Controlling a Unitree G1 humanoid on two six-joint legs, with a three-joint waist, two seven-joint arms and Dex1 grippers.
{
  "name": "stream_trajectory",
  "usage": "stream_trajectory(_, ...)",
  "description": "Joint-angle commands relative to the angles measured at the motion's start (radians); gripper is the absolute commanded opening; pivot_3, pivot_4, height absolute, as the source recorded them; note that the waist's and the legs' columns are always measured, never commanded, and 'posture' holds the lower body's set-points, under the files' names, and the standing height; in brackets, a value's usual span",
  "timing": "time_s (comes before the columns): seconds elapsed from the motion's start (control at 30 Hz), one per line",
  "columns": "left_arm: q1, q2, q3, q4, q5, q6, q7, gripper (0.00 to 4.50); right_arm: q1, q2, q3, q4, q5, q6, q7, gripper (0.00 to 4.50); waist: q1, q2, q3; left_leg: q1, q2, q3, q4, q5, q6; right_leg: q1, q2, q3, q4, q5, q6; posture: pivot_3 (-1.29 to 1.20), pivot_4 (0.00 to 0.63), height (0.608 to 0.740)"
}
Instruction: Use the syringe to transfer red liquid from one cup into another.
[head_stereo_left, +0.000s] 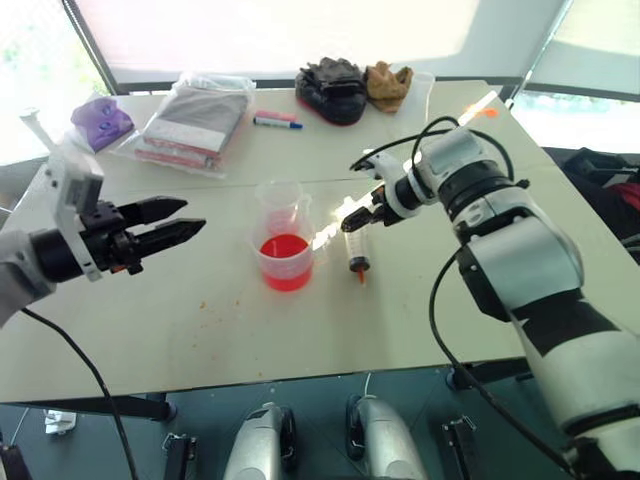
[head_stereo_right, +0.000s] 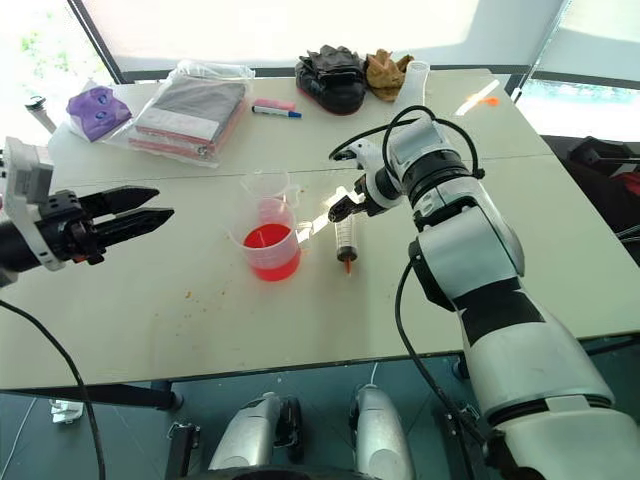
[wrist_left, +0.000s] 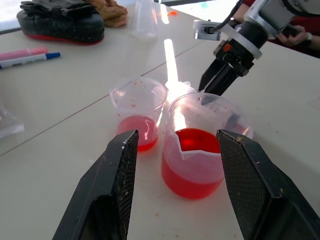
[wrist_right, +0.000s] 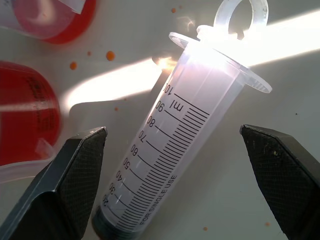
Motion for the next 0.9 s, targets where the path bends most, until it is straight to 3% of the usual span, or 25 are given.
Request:
stream_trajectory(0.03, 0.013, -0.009, 0.05, -0.043, -0.022, -0.018, 0.038, 2.58, 0.0, 0.027, -0.063, 0.015, -0.022, -0.036, -0.065, 4.46, 0.0, 0.0, 0.0, 0.0, 0.0, 0.0, 0.0, 0.0, 0.0, 0.0, 0.0, 0.0, 0.0, 0.0, 0.0, 0.0, 0.15, 0.74)
stream_trajectory(0.3, 0.049, -0.029, 0.039, -0.065, -0.019, -0.039, 0.085, 2.58, 0.037, 0.101, -0.186, 0.044, -0.045, -0.112, -0.24, 4.46, -0.003, -0.002, -0.002, 0.002, 0.001, 0.0, 0.0, 0.001, -0.002, 0.001, 0.001, 0.0, 0.001, 0.0, -0.001, 0.0, 0.15, 0.74)
stream_trajectory(0.43, 0.08, -0.044, 0.042, -0.089, -0.027, -0.044, 0.111, 2.58, 0.073, 0.119, -0.186, 0.052, -0.094, -0.17, -0.284, 4.46, -0.003, -0.004, -0.003, 0.005, 0.001, 0.0, 0.0, 0.001, -0.002, 0.003, 0.001, 0.0, 0.001, 0.0, -0.001, 0.0, 0.15, 0.74)
stream_trajectory(0.53, 0.103, -0.053, 0.047, -0.11, -0.032, -0.045, 0.131, 2.58, 0.099, 0.123, -0.184, 0.058, -0.125, -0.201, -0.296, 3.6, -0.003, -0.006, -0.004, 0.016, 0.001, 0.0, -0.002, -0.003, 0.003, 0.013, 0.001, 0.0, -0.001, -0.001, -0.002, 0.0, 0.15, 0.74)
stream_trajectory(0.67, 0.121, -0.053, 0.061, -0.127, -0.047, -0.04, 0.157, 2.58, 0.108, 0.124, -0.201, 0.062, -0.145, -0.209, -0.302, 1.68, -0.002, -0.009, -0.006, 0.017, 0.001, -0.001, -0.002, -0.004, 0.001, 0.014, 0.001, 0.0, 0.0, -0.003, -0.005, 0.0, 0.15, 0.74)
stream_trajectory(0.7, 0.123, -0.051, 0.065, -0.132, -0.052, -0.038, 0.163, 2.58, 0.112, 0.123, -0.2, 0.062, -0.152, -0.209, -0.297, 1.48, -0.002, -0.009, -0.006, 0.017, 0.001, -0.001, -0.002, -0.004, 0.001, 0.014, 0.001, 0.0, 0.0, -0.003, -0.005, 0.0, 0.15, 0.74)
stream_trajectory(0.9, 0.099, -0.037, 0.055, -0.137, -0.079, -0.025, 0.204, 2.58, 0.123, 0.107, -0.218, 0.059, -0.162, -0.194, -0.275, 1.48, -0.002, -0.009, -0.006, 0.017, 0.002, -0.001, -0.002, -0.004, 0.001, 0.014, 0.001, 0.0, 0.0, -0.003, -0.006, 0.0, 0.15, 0.74)
